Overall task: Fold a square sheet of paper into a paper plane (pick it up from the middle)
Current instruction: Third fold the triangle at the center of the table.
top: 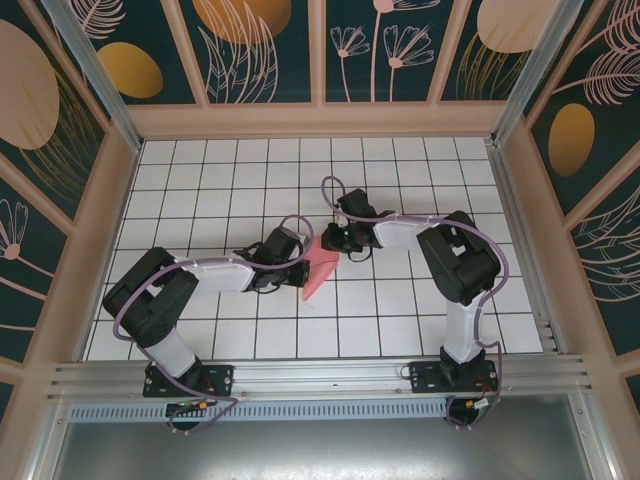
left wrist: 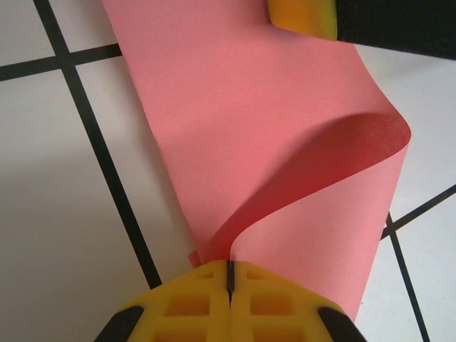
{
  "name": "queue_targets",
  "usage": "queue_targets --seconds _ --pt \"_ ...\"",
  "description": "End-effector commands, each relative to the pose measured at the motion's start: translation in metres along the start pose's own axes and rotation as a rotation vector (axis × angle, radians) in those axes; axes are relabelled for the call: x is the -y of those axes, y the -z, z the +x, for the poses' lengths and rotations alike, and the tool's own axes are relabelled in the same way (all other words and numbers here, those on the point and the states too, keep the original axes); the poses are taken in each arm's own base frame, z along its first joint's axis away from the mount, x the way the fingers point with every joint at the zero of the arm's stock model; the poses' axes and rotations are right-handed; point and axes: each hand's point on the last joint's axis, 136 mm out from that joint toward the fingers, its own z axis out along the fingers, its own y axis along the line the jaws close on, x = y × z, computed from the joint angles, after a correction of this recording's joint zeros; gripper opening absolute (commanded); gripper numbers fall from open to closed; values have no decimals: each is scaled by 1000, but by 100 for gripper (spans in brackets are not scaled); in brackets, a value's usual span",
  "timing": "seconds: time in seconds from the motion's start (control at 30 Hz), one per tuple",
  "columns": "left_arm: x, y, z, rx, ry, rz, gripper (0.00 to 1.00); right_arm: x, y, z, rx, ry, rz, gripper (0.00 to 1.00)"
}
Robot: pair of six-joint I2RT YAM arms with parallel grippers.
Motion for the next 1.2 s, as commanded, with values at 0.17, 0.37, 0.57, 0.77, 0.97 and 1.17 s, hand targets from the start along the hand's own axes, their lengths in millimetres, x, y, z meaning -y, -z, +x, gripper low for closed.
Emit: queue_targets --seconds 0.17,0.37,0.57,0.77,0.97,1.17 --pt "-1 7 -8 37 28 -3 6 26 -21 33 -102 -37 92 20" --pt "0 12 -12 62 32 -4 7 28 -21 36 -106 -40 96 20" --pt "-4 3 -4 24 35 -11 7 28 -21 35 -105 -42 95 20" --pt "-8 -5 2 3 39 -21 7 24 -21 35 -109 -42 83 21" --pt "-12 -3 3 4 48 -44 7 23 -20 34 -104 -41 88 21" --pt "-9 -1 2 10 45 -28 7 24 -21 35 -106 -45 91 21"
